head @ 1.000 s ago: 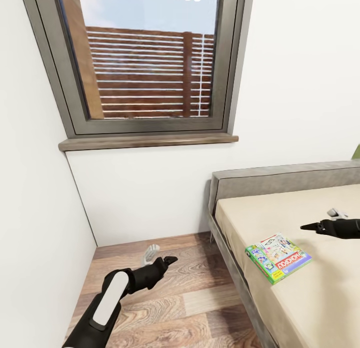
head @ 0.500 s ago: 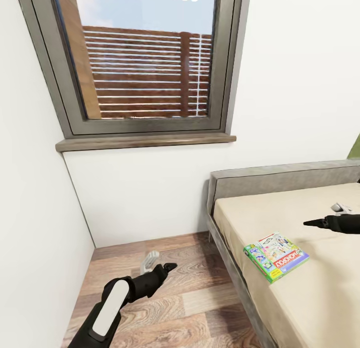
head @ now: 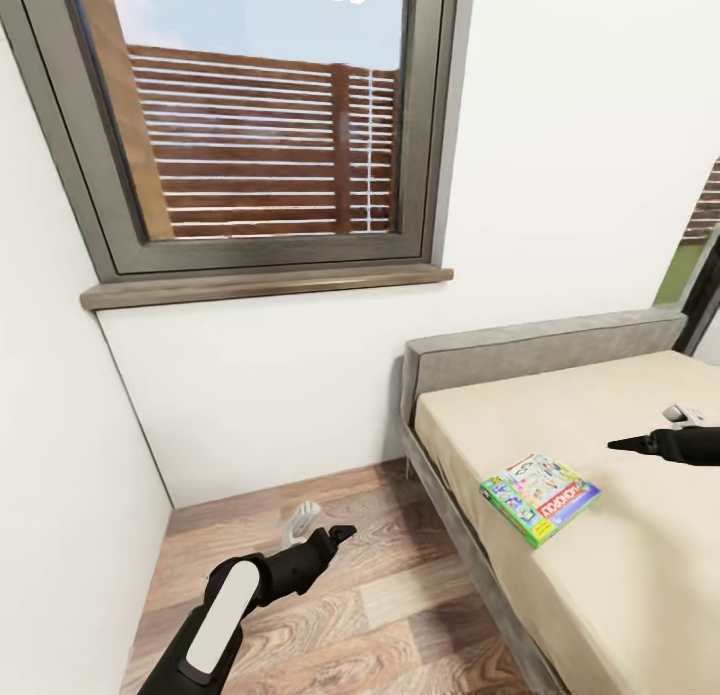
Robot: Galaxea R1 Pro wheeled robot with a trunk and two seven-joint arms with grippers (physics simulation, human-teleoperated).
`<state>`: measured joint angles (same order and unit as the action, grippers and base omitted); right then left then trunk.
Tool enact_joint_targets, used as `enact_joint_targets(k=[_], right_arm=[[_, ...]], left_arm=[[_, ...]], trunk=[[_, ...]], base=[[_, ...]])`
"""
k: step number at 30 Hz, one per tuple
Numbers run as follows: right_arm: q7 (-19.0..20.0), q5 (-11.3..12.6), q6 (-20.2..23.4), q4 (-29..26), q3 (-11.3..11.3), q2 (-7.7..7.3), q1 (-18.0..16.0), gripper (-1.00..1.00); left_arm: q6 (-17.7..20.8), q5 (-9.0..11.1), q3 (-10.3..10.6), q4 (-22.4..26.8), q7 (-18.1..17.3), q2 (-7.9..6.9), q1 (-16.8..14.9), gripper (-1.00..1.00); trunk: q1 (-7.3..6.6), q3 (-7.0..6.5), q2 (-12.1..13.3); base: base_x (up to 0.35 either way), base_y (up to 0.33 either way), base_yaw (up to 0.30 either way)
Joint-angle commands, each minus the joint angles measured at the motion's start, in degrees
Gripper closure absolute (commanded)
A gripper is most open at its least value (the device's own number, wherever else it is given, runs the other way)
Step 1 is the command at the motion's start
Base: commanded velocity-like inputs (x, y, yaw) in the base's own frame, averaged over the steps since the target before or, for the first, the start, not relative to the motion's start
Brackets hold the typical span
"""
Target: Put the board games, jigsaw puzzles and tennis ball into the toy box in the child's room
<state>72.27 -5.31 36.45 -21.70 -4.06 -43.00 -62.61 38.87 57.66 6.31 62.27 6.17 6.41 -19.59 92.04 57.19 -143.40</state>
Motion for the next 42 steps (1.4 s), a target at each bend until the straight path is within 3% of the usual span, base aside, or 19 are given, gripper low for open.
enact_joint_targets(k=[1,12,18,28,32,34,37,42], right_arm=[[0.24,-0.13,0.47,-0.07,-0.16,-0.04,-0.06,-1.0],[0.24,-0.05,0.38,-0.09,-0.16,-0.08,-0.05,-1.0],[0.25,0.03,-0.33,-1.03,-0.16,-1.73,0.03,-1.0],[0.31,0.07,-1.01,-1.14,-0.16,-1.9,0.03,-1.0],[0.34,0.1,-1.11,-1.09,0.47,-2.3,0.05,-1.0],[0.99,0.76,-1.76,-1.75,1.12,-2.33,0.7,-1.0],[1.32,1.73,-2.72,-2.71,2.08,-2.32,1.66,-1.0],[1.32,3.34,-3.32,-4.32,3.69,-2.32,3.27,-1.0]], left_arm=[[0.16,0.62,0.01,-0.04,0.56,0.0,-0.01,-1.0],[0.14,0.61,0.02,-0.39,0.51,0.01,-0.01,-1.0],[0.14,0.61,0.01,-0.4,0.42,-0.04,-0.01,-1.0],[0.07,0.61,0.0,-0.4,0.42,0.06,-0.01,-1.0],[-0.42,0.59,-0.05,-0.41,-2.77,-0.04,-0.01,-1.0],[-1.06,-0.09,0.61,-0.67,-3.38,-0.63,0.31,-1.0],[-2.03,-0.88,1.57,0.21,-4.35,-0.37,0.21,-1.0],[-3.63,-0.88,2.89,0.21,-5.95,-0.37,0.21,-1.0]], trunk=[[-0.01,0.06,-0.03],[-0.01,0.06,-0.03],[-0.01,0.06,-0.03],[-0.01,0.06,-0.03],[-0.01,0.06,-0.03],[-0.01,0.06,-0.03],[-0.01,0.06,-0.03],[-0.01,0.06,-0.03]], base=[[0.0,0.015,-0.286],[0.0,0.004,-0.292],[0.03,0.043,-0.294],[0.044,0.051,-0.294],[0.003,0.003,-0.214],[0.0,0.0,0.0],[0.0,0.0,0.0],[0.0,0.0,0.0]])
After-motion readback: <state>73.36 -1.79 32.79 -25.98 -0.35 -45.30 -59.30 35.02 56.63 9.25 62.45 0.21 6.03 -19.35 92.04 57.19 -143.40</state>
